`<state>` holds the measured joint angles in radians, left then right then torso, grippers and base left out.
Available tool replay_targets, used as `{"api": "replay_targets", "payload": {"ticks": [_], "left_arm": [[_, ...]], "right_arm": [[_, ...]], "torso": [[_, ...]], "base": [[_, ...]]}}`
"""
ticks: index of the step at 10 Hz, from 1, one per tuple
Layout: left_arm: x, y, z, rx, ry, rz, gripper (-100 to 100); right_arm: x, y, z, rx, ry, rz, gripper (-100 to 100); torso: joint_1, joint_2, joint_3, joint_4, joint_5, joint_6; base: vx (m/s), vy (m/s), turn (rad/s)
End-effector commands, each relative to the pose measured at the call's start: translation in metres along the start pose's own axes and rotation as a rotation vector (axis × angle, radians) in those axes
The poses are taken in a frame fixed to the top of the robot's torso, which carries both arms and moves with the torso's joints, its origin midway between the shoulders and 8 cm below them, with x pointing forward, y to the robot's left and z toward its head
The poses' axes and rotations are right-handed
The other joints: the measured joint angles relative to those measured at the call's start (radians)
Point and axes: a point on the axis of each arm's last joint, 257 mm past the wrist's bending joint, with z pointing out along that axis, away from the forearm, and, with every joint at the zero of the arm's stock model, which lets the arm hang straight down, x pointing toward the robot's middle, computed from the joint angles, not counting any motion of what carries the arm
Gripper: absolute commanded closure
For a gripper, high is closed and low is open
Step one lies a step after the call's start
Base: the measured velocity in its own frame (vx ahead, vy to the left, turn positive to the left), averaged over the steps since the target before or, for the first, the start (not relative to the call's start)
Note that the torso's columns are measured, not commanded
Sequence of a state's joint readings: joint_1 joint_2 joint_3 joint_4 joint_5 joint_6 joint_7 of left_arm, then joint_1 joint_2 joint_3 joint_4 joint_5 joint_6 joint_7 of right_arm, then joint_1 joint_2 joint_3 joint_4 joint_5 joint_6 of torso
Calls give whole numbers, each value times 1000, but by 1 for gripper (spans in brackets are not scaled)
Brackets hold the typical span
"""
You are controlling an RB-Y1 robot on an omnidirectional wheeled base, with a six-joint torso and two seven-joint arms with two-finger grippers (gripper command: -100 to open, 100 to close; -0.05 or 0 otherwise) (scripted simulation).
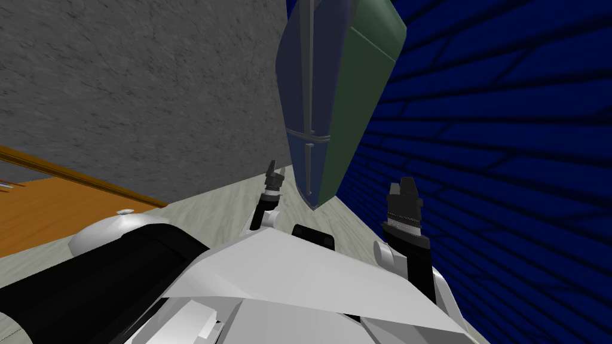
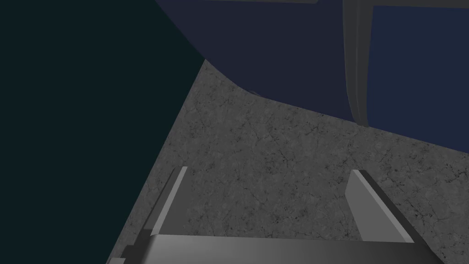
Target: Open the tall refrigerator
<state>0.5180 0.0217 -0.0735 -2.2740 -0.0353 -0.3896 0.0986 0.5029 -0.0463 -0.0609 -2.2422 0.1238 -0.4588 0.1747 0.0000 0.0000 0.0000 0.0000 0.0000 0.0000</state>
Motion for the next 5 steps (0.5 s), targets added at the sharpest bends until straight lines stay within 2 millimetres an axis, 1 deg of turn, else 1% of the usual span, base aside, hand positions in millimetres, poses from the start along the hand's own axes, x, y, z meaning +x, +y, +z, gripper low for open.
{"api": "replay_targets", "payload": {"ticks": [1, 5], "left_arm": [[0, 0, 0, 0, 0, 0, 0], [0, 0, 0, 0, 0, 0, 0]], "right_arm": [[0, 0, 0, 0, 0, 0, 0], [0, 0, 0, 0, 0, 0, 0]], "torso": [[0, 40, -82, 41, 0, 0], [0, 322, -644, 322, 0, 0]], "base": [[0, 0, 0], [0, 0, 0]]}}
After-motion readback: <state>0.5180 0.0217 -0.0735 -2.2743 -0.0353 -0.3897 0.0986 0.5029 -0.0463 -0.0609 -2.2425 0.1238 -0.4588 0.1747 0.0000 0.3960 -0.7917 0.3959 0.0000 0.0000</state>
